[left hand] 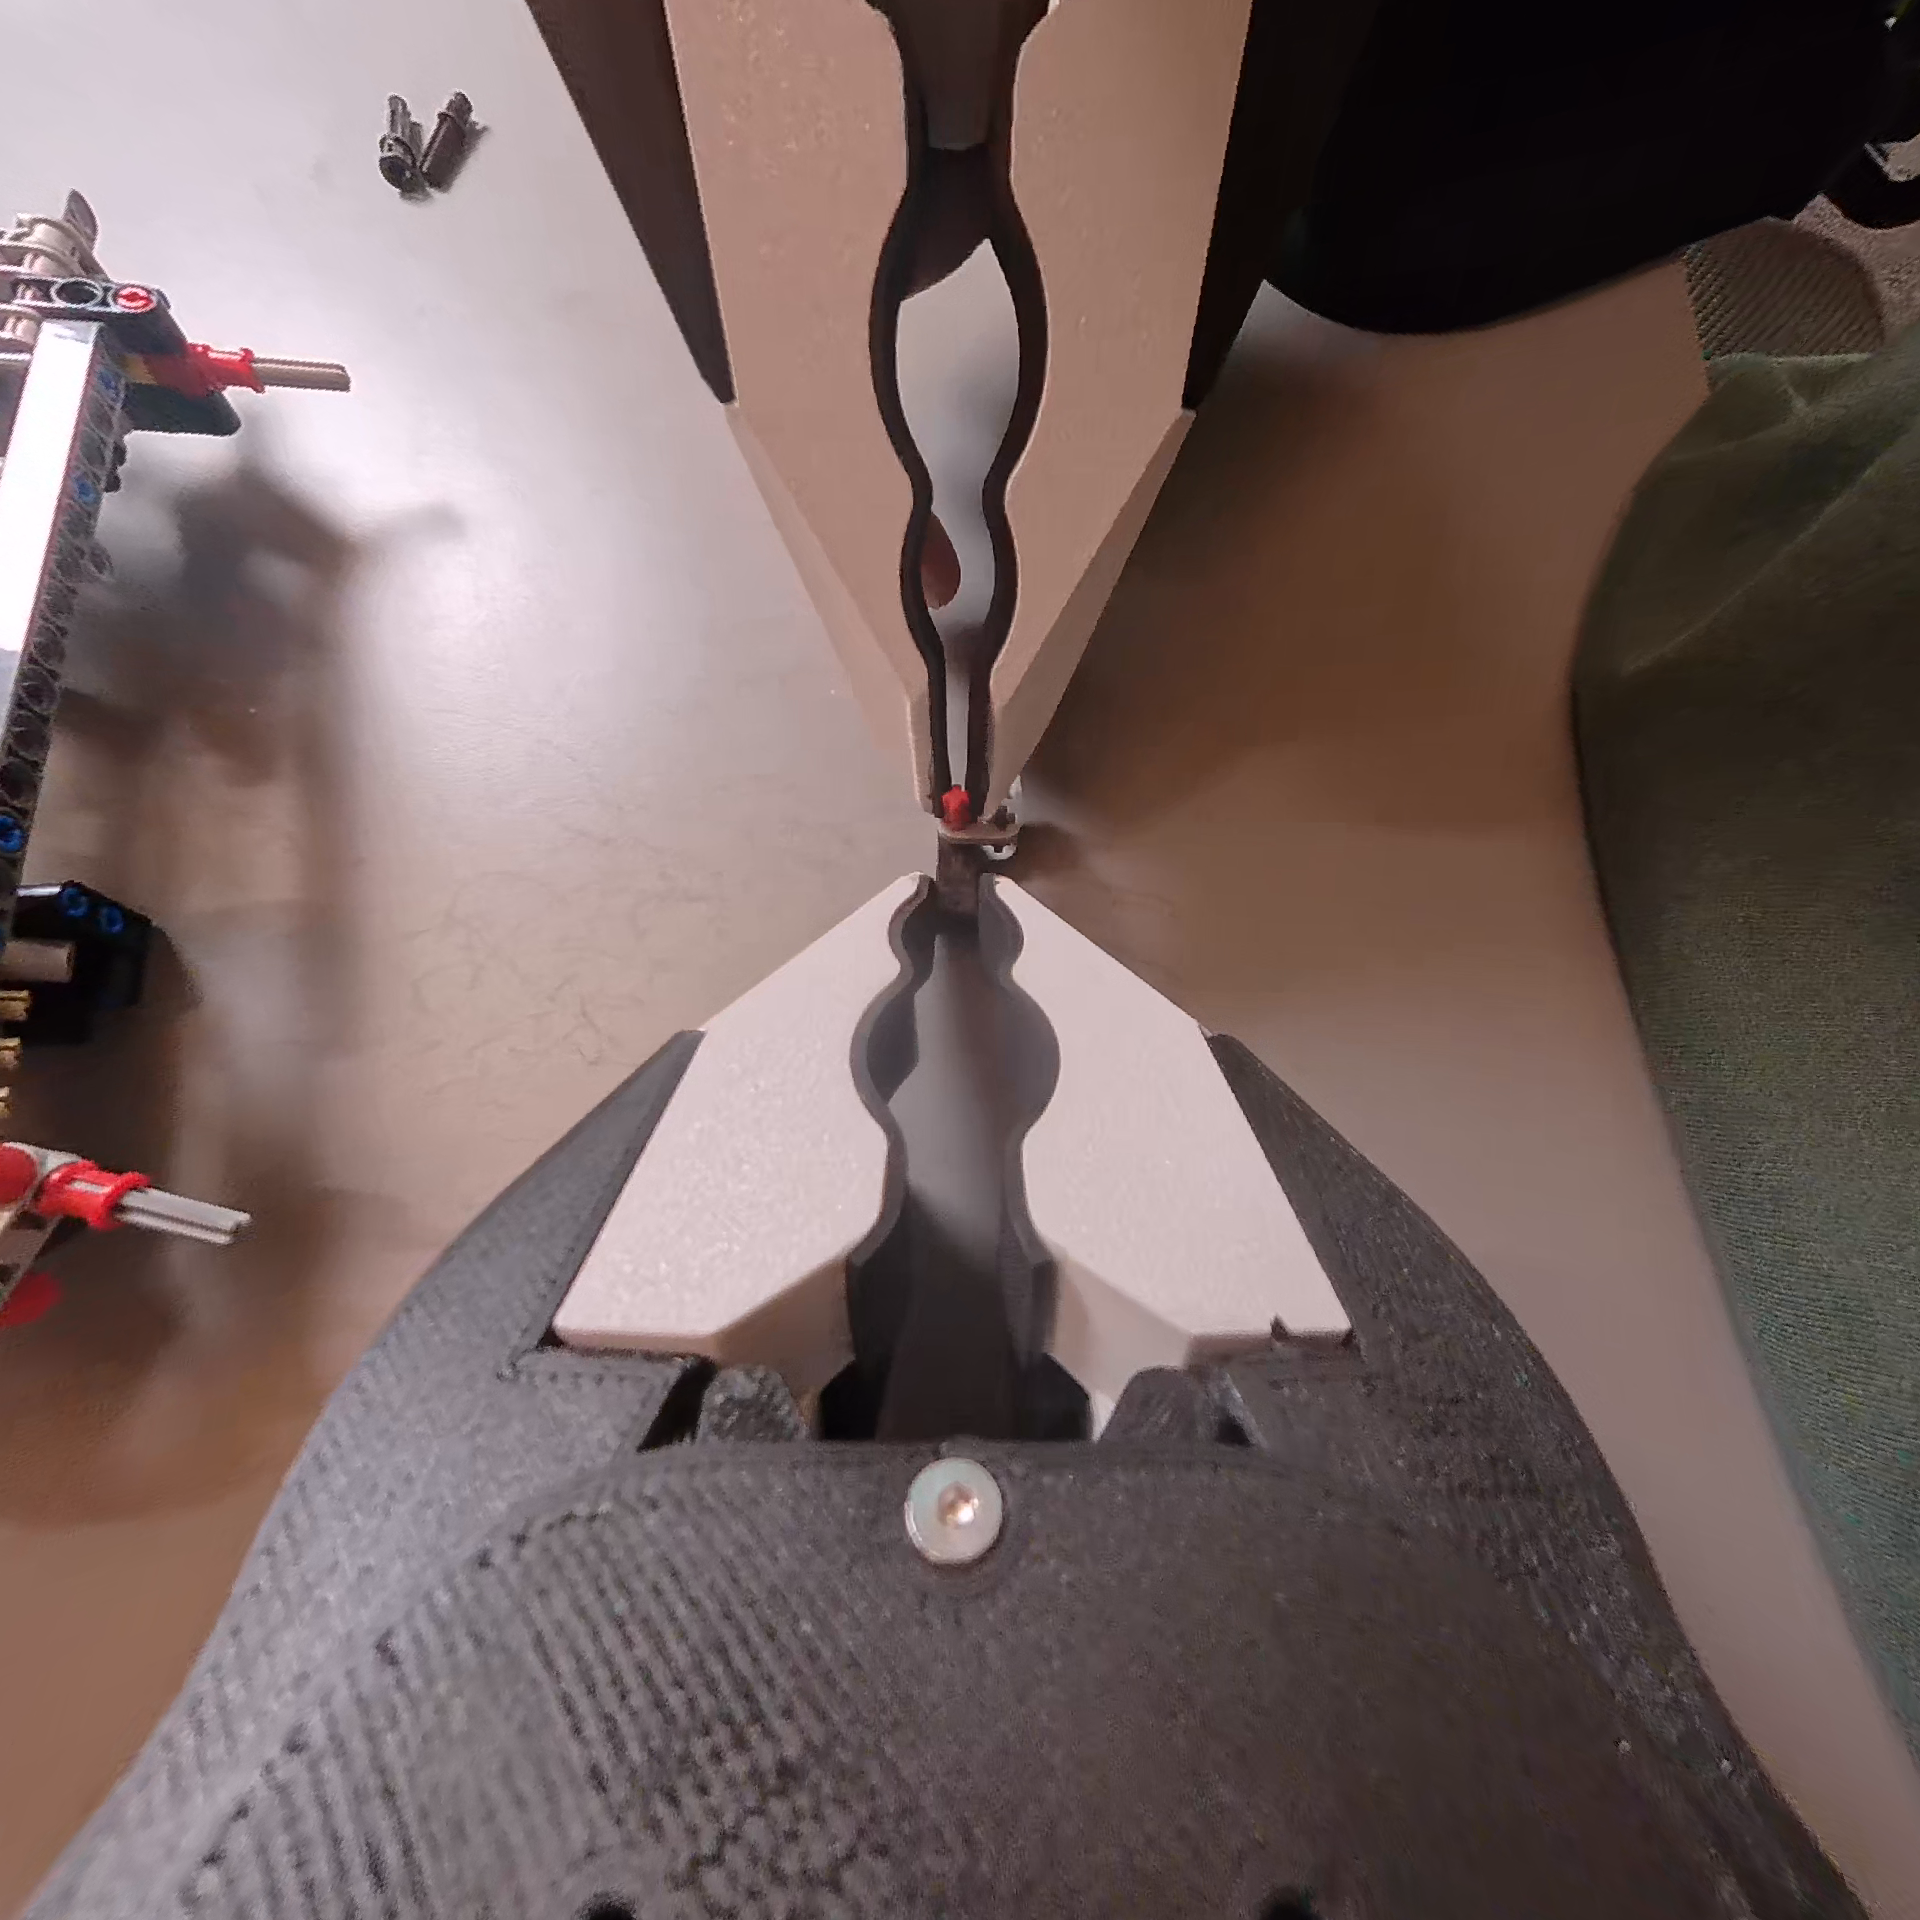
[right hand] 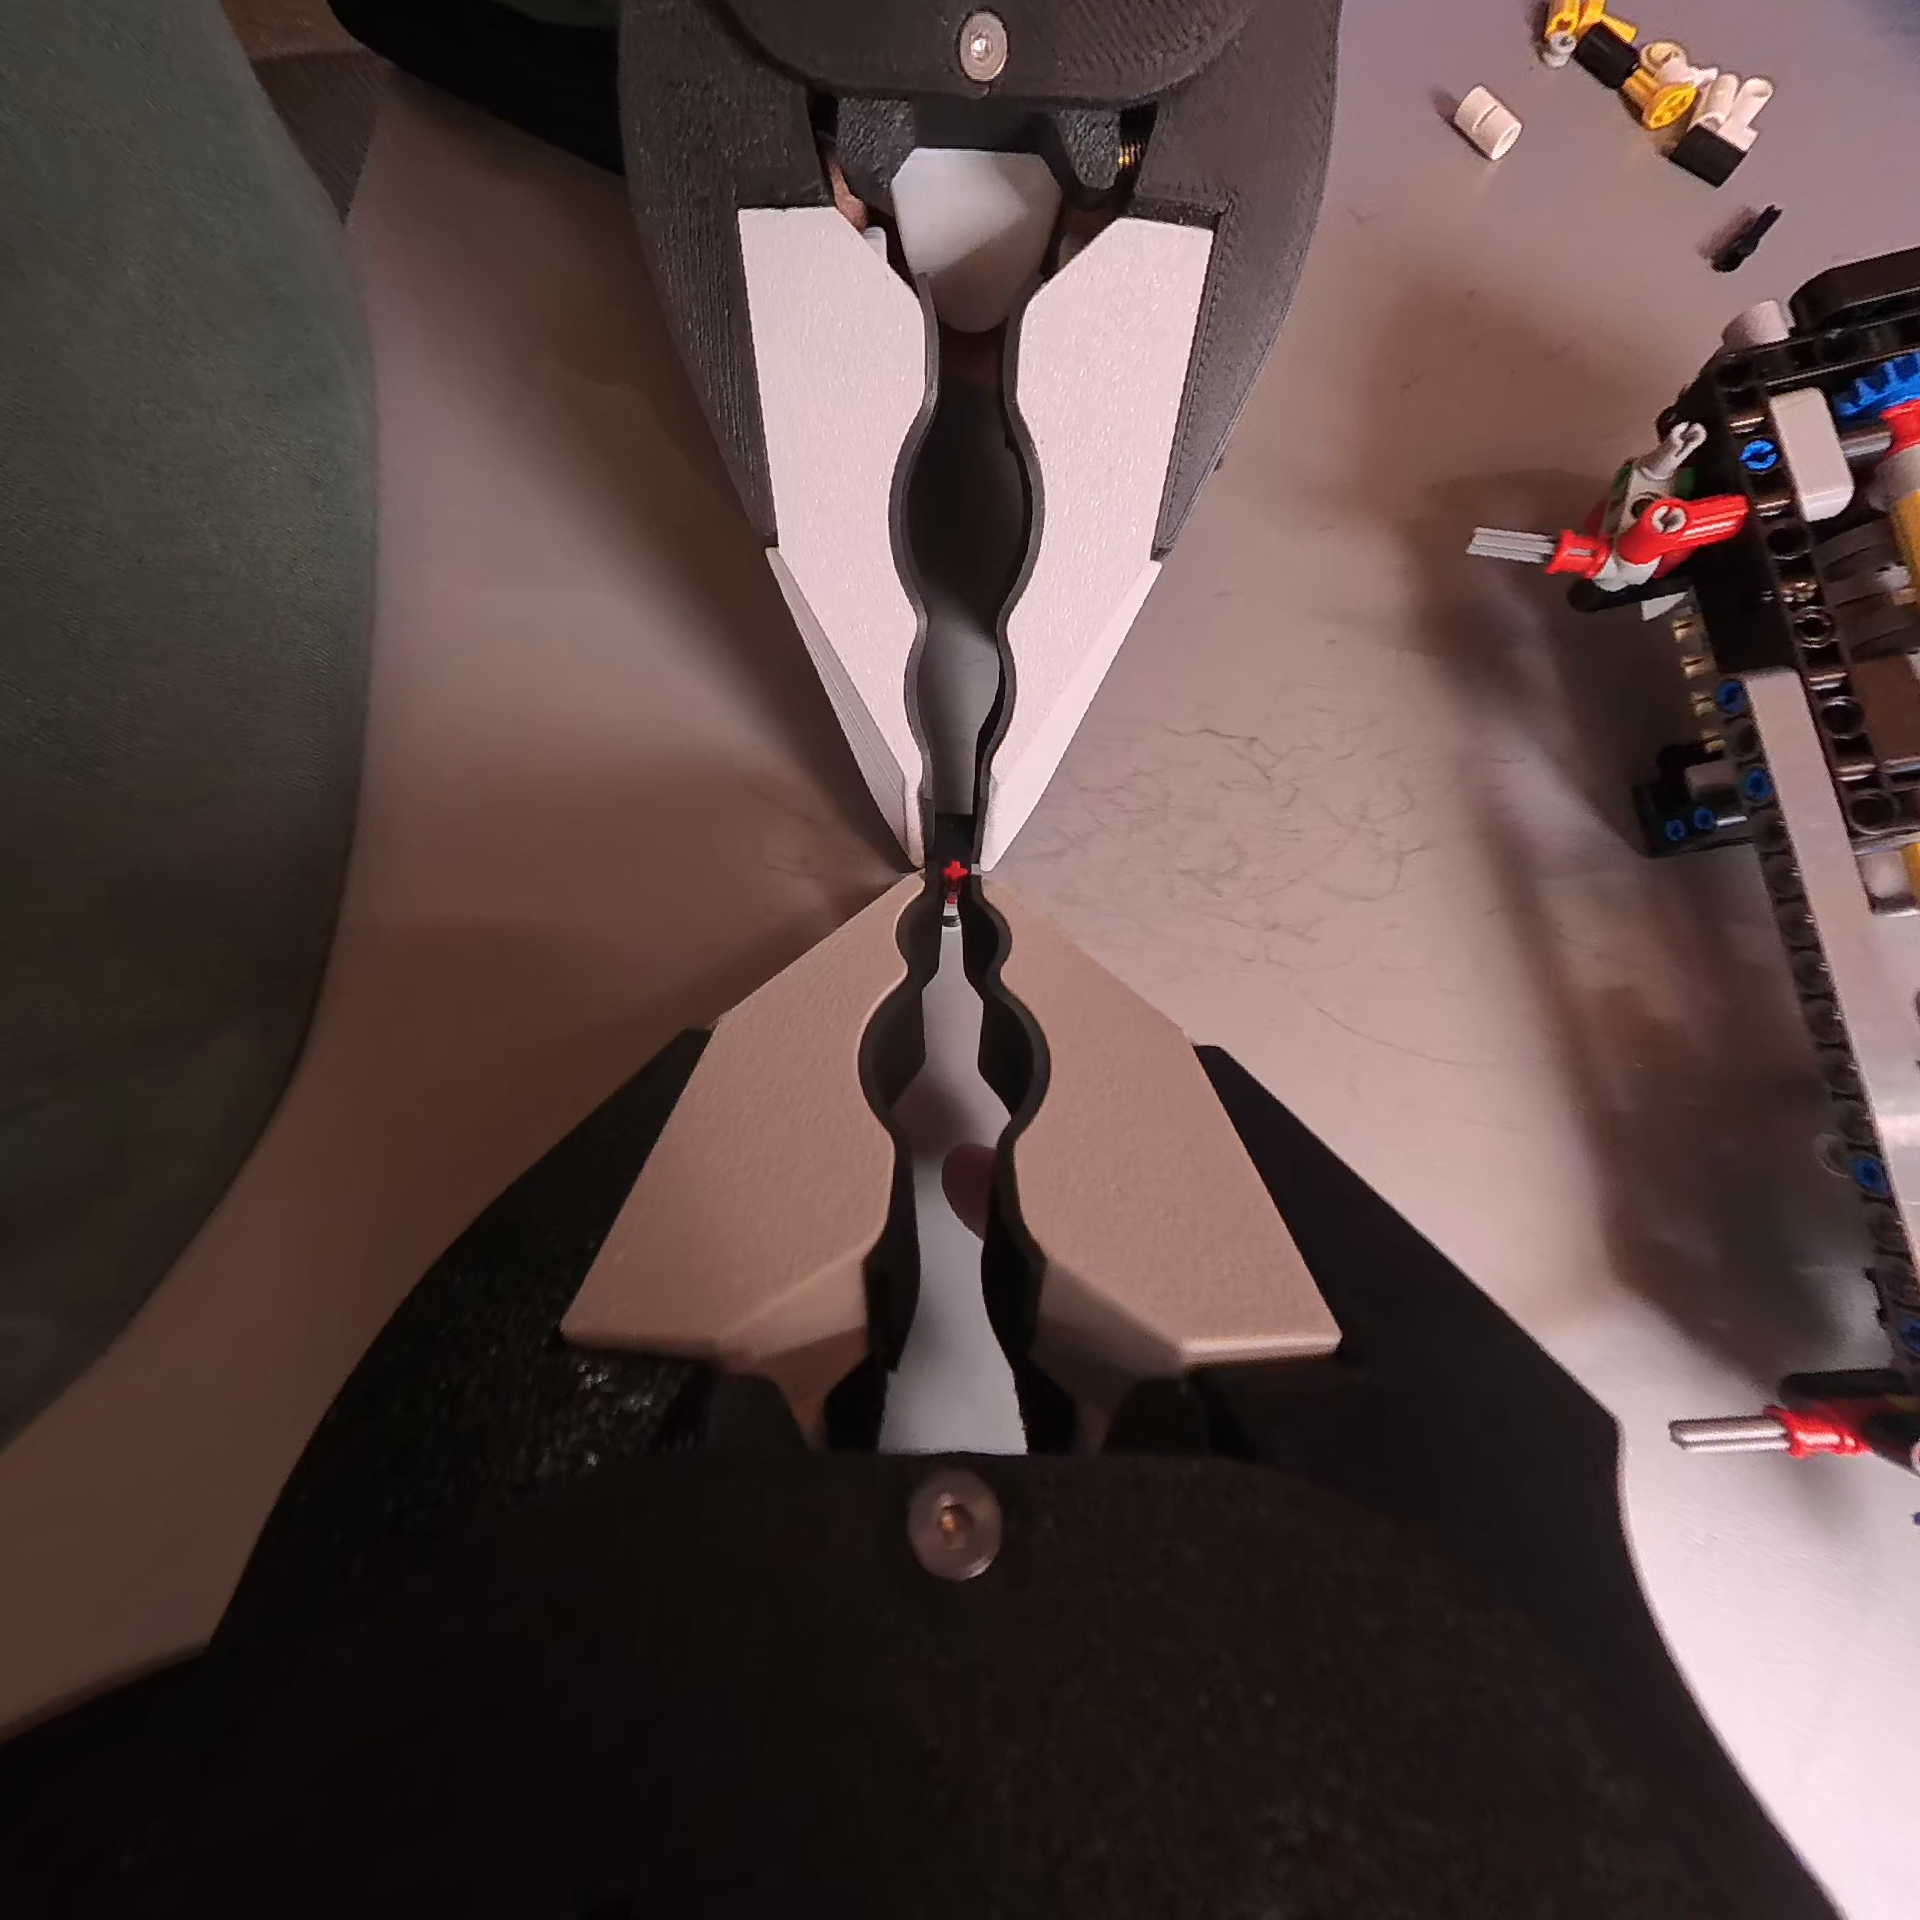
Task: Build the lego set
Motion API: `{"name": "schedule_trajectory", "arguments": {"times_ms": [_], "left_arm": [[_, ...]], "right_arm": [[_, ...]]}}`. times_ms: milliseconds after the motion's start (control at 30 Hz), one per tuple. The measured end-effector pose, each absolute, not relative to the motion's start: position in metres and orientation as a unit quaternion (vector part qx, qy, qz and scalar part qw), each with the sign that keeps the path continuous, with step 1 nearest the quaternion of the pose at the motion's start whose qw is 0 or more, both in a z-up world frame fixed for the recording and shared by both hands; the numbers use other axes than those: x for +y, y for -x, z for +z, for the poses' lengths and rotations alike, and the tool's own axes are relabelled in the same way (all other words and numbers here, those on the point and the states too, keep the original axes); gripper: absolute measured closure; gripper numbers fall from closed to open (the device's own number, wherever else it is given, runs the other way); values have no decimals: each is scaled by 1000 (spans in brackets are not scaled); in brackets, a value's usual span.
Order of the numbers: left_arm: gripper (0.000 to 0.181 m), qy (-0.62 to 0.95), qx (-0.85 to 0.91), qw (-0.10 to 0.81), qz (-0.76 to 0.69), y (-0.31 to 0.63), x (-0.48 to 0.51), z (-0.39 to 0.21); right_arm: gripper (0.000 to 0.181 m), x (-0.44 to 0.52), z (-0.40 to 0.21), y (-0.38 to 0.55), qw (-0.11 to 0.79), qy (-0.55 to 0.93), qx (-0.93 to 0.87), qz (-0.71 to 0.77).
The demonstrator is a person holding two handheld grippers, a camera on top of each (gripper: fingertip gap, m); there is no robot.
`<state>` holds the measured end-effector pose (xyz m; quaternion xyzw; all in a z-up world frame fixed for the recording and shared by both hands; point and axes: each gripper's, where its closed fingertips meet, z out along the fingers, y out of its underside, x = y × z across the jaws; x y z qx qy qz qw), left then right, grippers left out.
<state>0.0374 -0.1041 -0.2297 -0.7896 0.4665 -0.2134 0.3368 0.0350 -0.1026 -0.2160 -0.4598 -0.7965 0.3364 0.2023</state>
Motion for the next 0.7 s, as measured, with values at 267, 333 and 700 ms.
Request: {"name": "schedule_trajectory", "arguments": {"times_ms": [267, 333, 700], "left_arm": [[175, 788, 469, 333, -219, -40, -108, -230], [175, 789, 468, 331, -222, -40, -109, -230], [175, 790, 465, 329, -226, -41, -110, -230]], "right_arm": [[181, -106, -217, -38, 186, 457, -801, 340], [181, -107, -217, -38, 182, 457, -801, 342], [181, -108, -218, -40, 169, 453, -812, 327]]}}
